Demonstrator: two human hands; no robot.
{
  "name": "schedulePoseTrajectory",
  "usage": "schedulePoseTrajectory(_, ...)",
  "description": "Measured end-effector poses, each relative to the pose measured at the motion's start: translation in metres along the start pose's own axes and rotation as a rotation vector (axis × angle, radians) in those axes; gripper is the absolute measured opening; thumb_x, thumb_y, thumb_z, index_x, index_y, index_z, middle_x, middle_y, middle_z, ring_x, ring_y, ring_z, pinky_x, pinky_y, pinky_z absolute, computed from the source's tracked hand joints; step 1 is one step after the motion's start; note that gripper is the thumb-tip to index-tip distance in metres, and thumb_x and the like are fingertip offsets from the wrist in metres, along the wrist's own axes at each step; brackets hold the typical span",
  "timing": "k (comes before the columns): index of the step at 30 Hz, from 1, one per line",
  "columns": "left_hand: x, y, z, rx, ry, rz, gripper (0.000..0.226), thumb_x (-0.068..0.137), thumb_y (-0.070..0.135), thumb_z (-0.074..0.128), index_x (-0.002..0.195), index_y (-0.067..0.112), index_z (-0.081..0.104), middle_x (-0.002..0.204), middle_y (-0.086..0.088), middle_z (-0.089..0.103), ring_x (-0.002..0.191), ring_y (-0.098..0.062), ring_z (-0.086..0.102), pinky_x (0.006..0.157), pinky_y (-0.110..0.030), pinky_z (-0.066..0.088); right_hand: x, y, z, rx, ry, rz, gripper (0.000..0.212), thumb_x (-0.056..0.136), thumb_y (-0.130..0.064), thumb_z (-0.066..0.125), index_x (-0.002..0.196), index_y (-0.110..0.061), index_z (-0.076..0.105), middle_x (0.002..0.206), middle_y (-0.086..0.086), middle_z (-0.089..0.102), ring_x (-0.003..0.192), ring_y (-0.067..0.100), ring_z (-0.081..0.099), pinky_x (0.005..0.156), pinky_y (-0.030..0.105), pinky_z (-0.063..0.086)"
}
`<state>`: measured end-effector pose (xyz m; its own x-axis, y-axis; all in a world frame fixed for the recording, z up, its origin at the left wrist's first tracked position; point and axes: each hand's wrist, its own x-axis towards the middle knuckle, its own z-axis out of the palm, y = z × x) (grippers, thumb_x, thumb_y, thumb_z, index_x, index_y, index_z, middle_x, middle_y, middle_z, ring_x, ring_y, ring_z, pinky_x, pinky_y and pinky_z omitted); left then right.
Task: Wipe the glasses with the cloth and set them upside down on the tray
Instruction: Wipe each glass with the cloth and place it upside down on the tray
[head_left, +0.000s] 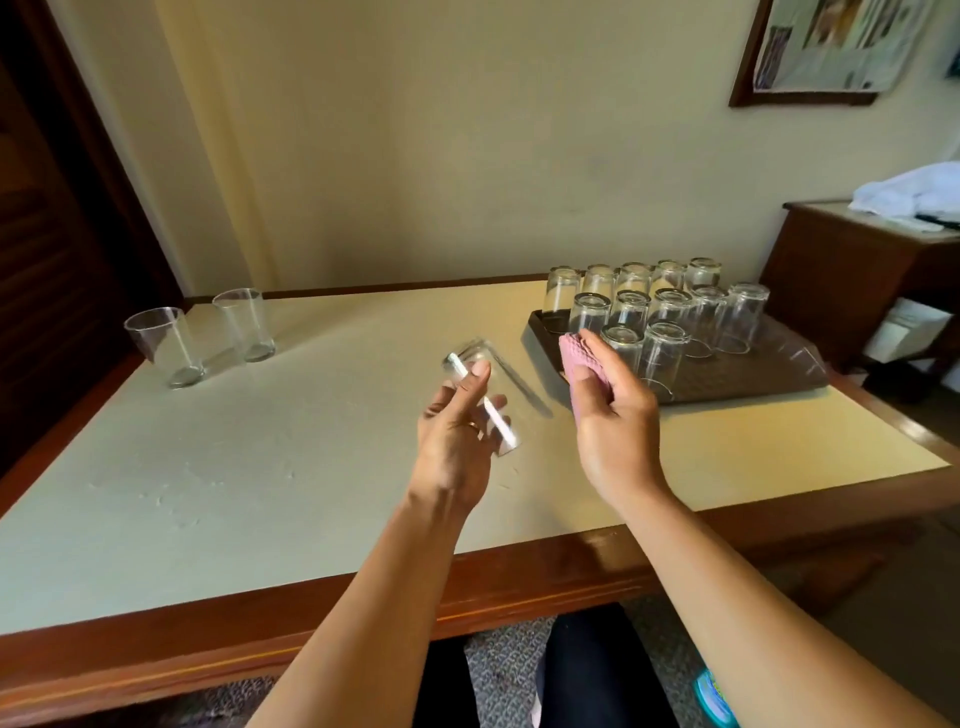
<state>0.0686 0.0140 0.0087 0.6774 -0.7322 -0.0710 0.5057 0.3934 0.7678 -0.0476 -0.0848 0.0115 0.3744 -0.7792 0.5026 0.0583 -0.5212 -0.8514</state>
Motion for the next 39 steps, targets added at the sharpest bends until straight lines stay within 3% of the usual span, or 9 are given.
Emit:
schedulePoseTrajectory(7,-0.009,-0.008,0.02,0.3,-0.19,-0.05,0.037,0.101,0.057,0.056,0.125,0.03,0.063,0.119,-0.004,0.07,0.096,-0.026,0.075,0.072,-0.035,0.058,-0.022,0.006,0.025,-0.058,0.049,-0.241,0.041,0.103,-0.01,0.051,0.144,-0.009,0.055,0.146,0.004,0.059,0.136,0.01,0.055,0.109,0.021,0.045)
schedulePoseTrajectory(11,-0.003,0.0,0.009,0.419,-0.302,-0.007,0.041,0.094,0.044,0.059,0.135,0.047,0.055,0.126,-0.01,0.068,0.099,-0.033,0.07,0.092,-0.049,0.06,-0.007,0.009,0.018,-0.02,0.054,-0.138,0.043,0.103,-0.018,0.05,0.146,-0.015,0.054,0.146,-0.003,0.057,0.137,0.007,0.053,0.11,0.025,0.047)
schedulePoseTrajectory(15,0.002,-0.003,0.018,0.473,-0.133,0.285,0.053,0.093,0.04,0.075,0.14,0.024,0.06,0.105,0.003,0.076,0.082,-0.01,0.067,0.069,-0.023,0.054,-0.013,0.002,0.025,0.061,0.044,-0.186,0.043,0.104,-0.012,0.051,0.146,-0.013,0.05,0.149,0.007,0.055,0.14,0.014,0.051,0.114,0.032,0.045)
schedulePoseTrajectory(18,0.01,-0.001,0.017,0.425,-0.103,0.232,0.051,0.096,0.052,0.067,0.144,0.037,0.059,0.127,0.0,0.072,0.089,-0.014,0.066,0.081,-0.029,0.056,-0.025,0.001,0.035,0.051,0.001,-0.291,0.045,0.102,0.002,0.051,0.146,-0.003,0.047,0.155,0.02,0.045,0.144,0.01,0.045,0.115,0.029,0.042)
schedulePoseTrajectory(23,0.009,0.0,0.015,0.513,-0.248,0.199,0.066,0.092,0.046,0.074,0.15,0.047,0.041,0.115,0.013,0.072,0.096,-0.015,0.066,0.091,-0.037,0.056,0.011,0.0,0.026,0.234,0.015,-0.092,0.044,0.106,-0.017,0.045,0.145,-0.037,0.047,0.162,0.001,0.039,0.151,0.013,0.034,0.123,0.046,0.033)
schedulePoseTrajectory(29,0.023,0.0,0.013,0.581,-0.184,0.248,0.074,0.085,0.066,0.065,0.153,0.051,0.041,0.135,0.005,0.062,0.117,-0.024,0.066,0.097,-0.042,0.055,-0.005,0.001,0.041,0.414,-0.062,-0.1,0.045,0.104,-0.01,0.044,0.148,-0.02,0.047,0.162,0.007,0.038,0.146,0.017,0.044,0.12,0.039,0.037)
schedulePoseTrajectory(33,0.021,0.0,0.016,0.755,-0.283,0.286,0.079,0.093,0.054,0.068,0.159,0.052,0.025,0.134,0.008,0.058,0.093,-0.007,0.067,0.083,-0.022,0.053,0.024,-0.003,0.033,0.576,0.021,0.038,0.04,0.102,-0.016,0.05,0.138,-0.032,0.06,0.157,-0.002,0.047,0.147,0.015,0.042,0.124,0.05,0.03)
schedulePoseTrajectory(36,0.018,-0.003,0.019,0.704,-0.187,0.392,0.097,0.081,0.056,0.077,0.163,0.039,0.028,0.129,0.006,0.054,0.088,-0.009,0.055,0.077,-0.023,0.051,0.022,-0.017,0.038,0.575,-0.048,-0.022,0.042,0.102,-0.008,0.043,0.142,-0.021,0.052,0.159,0.009,0.043,0.143,0.013,0.048,0.118,0.034,0.038)
schedulePoseTrajectory(39,0.021,0.006,0.015,0.581,-0.157,0.345,0.071,0.083,0.061,0.063,0.151,0.052,0.041,0.132,0.008,0.058,0.104,-0.009,0.061,0.087,-0.025,0.049,0.002,-0.016,0.045,0.525,-0.1,-0.065,0.045,0.102,-0.006,0.042,0.146,-0.012,0.047,0.162,0.012,0.038,0.143,0.013,0.048,0.115,0.028,0.04)
